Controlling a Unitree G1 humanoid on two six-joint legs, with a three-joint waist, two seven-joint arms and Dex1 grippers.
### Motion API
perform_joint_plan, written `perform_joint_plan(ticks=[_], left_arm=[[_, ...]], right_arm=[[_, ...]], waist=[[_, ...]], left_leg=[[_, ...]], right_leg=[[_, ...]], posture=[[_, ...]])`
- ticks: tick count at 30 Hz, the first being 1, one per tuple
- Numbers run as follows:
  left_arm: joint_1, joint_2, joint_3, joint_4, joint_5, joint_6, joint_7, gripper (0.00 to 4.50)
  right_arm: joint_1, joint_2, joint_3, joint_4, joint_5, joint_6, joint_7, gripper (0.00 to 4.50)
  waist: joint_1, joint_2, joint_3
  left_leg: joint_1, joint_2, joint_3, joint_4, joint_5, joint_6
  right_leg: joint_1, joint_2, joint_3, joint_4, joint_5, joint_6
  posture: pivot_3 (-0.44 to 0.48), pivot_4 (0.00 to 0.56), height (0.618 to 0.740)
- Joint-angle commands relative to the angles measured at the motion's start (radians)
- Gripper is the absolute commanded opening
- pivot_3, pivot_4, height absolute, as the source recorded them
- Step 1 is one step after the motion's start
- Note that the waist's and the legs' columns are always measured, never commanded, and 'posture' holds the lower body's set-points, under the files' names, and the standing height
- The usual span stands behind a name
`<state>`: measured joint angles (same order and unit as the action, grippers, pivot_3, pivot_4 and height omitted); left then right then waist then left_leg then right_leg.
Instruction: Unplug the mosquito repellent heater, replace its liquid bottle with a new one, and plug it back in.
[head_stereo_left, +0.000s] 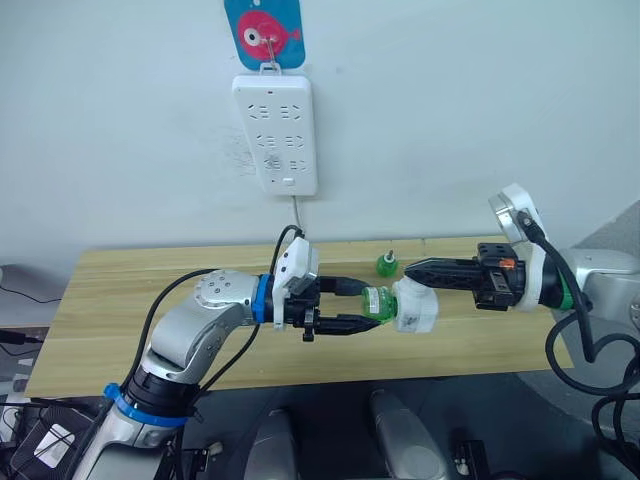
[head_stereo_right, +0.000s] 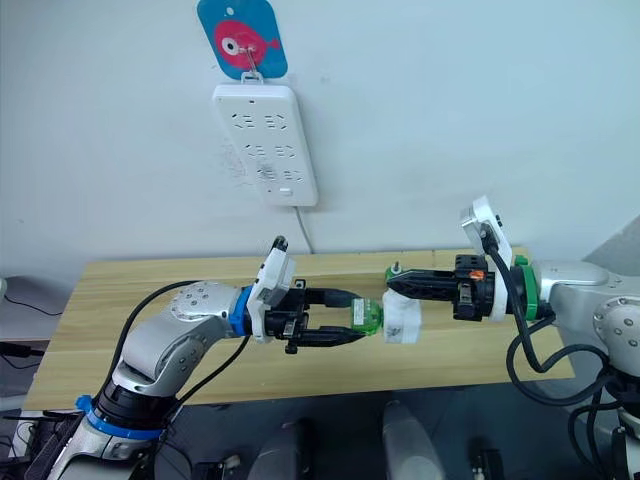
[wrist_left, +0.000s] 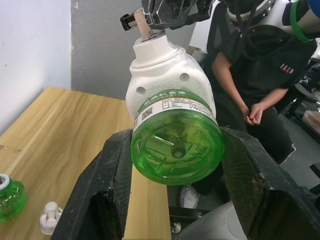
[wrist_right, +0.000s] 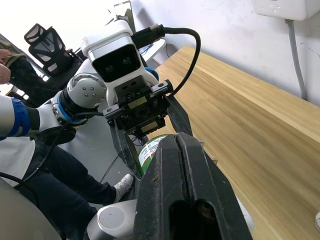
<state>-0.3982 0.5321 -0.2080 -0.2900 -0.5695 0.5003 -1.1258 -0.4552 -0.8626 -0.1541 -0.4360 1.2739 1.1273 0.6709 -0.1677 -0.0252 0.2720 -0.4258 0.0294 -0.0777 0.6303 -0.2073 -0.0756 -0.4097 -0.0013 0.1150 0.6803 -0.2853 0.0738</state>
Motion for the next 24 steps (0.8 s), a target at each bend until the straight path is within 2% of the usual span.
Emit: perform_joint_plan(ticks=[1, 10, 16, 20, 24], left_arm=[[-0.005, -0.016, -0.012, -0.077, -0.026, -0.038, -0.039, 2.29], [-0.003, -0.018, -0.005, -0.066, -0.018, -0.038, -0.035, 2.29], [0.011, -0.027, 0.032, 0.003, -0.001, -0.036, 0.005, 2.29], [0.025, -0.058, 0.073, 0.030, -0.027, -0.005, 0.055, 2.29], [0.025, -0.170, 0.176, 0.056, -0.158, 0.131, 0.228, 2.29]], right_arm=[[-0.009, -0.015, 0.000, -0.001, -0.035, 0.003, -0.022, 0.00], [-0.010, -0.012, 0.000, -0.002, -0.049, -0.002, -0.015, 0.00], [-0.027, -0.017, -0.088, 0.016, 0.102, 0.013, -0.029, 0.00], [-0.029, -0.012, -0.143, 0.042, 0.195, 0.006, -0.102, 1.13], [0.036, 0.040, -0.241, 0.067, 0.182, -0.074, -0.280, 2.62]], waist=[[0.000, 0.000, 0.000], [0.000, 0.000, 0.000], [0.000, 0.000, 0.000], [-0.001, 0.000, 0.000], [0.001, 0.000, 0.000]], left_leg=[[0.000, 0.000, 0.000, 0.000, 0.000, 0.000], [0.000, 0.000, 0.000, 0.000, 0.000, 0.000], [0.000, 0.000, 0.000, 0.000, 0.000, 0.000], [0.000, 0.000, 0.000, 0.000, 0.000, 0.000], [-0.001, 0.000, 0.000, 0.000, 0.000, 0.000]], right_leg=[[0.000, 0.000, 0.000, 0.000, 0.000, 0.000], [0.000, 0.000, 0.000, 0.000, 0.000, 0.000], [0.000, 0.000, 0.000, 0.000, 0.000, 0.000], [0.000, 0.000, 0.000, 0.000, 0.000, 0.000], [0.000, 0.000, 0.000, 0.000, 0.000, 0.000]], posture=[[-0.265, 0.246, 0.740], [-0.265, 0.248, 0.740], [-0.267, 0.249, 0.740], [-0.271, 0.250, 0.740], [-0.278, 0.249, 0.740]])
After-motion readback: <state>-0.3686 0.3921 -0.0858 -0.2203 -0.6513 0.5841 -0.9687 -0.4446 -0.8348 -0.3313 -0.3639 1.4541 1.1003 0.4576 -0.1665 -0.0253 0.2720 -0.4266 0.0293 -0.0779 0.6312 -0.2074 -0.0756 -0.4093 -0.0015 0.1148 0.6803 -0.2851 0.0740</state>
